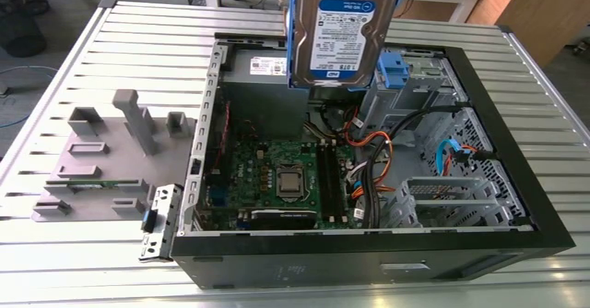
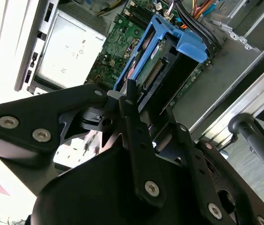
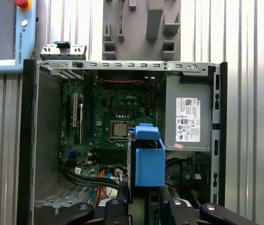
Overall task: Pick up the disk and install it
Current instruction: 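Pick up the disk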
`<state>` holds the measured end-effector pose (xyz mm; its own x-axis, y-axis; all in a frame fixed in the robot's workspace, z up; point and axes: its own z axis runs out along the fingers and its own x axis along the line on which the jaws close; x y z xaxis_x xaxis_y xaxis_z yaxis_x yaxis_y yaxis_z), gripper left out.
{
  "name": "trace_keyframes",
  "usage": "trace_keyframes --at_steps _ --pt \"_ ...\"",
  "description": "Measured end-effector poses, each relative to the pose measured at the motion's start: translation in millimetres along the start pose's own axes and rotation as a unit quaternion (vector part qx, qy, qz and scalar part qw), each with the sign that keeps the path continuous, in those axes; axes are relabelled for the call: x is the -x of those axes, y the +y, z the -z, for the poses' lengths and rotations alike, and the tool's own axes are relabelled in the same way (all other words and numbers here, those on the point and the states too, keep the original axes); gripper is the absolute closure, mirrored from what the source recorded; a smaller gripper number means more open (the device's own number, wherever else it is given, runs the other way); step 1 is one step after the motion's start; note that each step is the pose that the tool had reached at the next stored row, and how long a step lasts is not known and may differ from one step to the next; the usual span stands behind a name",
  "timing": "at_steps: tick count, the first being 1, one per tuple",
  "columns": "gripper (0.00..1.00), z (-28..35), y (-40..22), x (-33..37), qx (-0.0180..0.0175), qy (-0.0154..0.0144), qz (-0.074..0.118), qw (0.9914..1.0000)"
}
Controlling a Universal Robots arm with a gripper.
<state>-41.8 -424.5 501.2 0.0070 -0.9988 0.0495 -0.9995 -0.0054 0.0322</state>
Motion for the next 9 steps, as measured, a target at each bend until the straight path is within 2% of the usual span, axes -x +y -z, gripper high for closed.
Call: trace_keyframes --at_steps 9 --pt "0.65 -0.8 0.1 -11.8 0.0 0.0062 0.0 0.99998"
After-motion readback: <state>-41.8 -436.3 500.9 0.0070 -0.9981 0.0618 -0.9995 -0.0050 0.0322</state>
